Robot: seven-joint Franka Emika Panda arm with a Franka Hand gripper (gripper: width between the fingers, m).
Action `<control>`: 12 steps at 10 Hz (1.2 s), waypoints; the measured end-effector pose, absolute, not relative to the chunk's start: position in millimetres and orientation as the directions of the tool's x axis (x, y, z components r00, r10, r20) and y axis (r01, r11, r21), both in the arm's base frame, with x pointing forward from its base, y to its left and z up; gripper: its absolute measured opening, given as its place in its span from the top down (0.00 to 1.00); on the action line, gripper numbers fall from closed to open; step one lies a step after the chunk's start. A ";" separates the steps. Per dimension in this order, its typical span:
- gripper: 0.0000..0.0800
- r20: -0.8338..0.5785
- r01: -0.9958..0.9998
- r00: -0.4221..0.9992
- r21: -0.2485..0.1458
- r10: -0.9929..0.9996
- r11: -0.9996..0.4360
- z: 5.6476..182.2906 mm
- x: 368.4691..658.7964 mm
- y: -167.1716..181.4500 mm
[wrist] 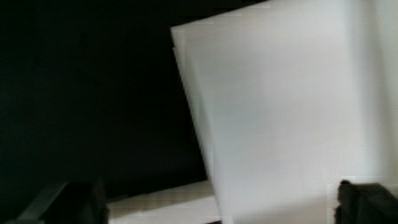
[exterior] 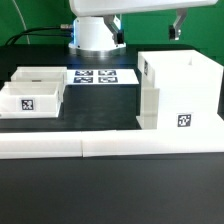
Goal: Assemble drawer
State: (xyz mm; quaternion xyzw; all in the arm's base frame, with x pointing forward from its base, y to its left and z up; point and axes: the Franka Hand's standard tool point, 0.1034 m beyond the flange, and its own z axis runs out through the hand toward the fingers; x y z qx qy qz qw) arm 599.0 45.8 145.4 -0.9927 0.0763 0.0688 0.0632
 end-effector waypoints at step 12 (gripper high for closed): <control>0.19 -0.071 0.086 0.993 -0.073 0.091 -0.994 111.7 541.2 -54.9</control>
Offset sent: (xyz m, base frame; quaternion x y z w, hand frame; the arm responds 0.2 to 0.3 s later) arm -0.0589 -0.0767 -0.0113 -0.0843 -0.0394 -0.1178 0.9887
